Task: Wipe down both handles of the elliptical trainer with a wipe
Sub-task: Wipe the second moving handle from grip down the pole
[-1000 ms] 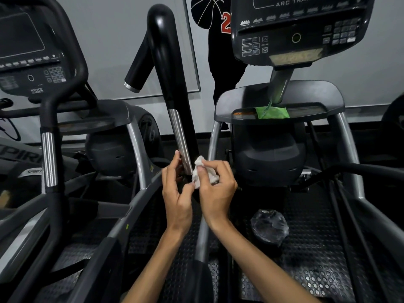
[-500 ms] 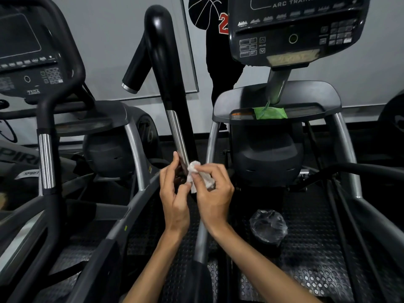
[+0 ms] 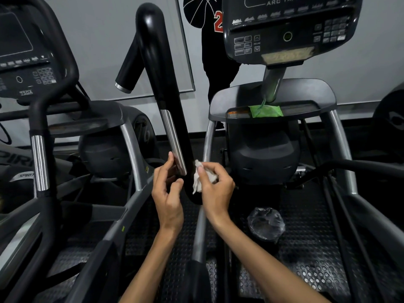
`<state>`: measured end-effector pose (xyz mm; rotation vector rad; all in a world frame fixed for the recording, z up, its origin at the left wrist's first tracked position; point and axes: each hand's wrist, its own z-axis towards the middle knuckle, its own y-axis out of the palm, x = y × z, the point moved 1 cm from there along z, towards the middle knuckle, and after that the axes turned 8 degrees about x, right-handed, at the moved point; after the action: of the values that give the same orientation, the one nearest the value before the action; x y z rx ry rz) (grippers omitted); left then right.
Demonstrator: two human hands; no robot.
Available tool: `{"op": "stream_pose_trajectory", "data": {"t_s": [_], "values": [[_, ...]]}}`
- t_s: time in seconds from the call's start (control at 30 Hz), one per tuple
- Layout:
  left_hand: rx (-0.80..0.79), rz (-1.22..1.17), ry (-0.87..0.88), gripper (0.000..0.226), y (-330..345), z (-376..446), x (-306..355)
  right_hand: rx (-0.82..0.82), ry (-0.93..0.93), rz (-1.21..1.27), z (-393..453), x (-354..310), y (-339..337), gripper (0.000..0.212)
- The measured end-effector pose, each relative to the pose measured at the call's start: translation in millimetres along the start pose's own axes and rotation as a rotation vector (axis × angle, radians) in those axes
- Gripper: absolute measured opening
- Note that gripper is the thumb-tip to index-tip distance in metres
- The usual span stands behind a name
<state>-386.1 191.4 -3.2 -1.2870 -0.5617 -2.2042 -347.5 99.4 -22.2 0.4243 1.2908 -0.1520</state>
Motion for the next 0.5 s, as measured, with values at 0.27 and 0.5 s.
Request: {"op": "stream_pose_trajectory", "data": {"t_s": [0.27,0.5], "values": [[-0.018,0.015,0.000,0.061,1,-4,3,-0.047,-0.097,-0.036,-6,0,-4,0.017],[0.002,-0.041,-0.030,0.056,3,0,5,-0.048,-0.111,0.032,2,-19,0,0.020]]}}
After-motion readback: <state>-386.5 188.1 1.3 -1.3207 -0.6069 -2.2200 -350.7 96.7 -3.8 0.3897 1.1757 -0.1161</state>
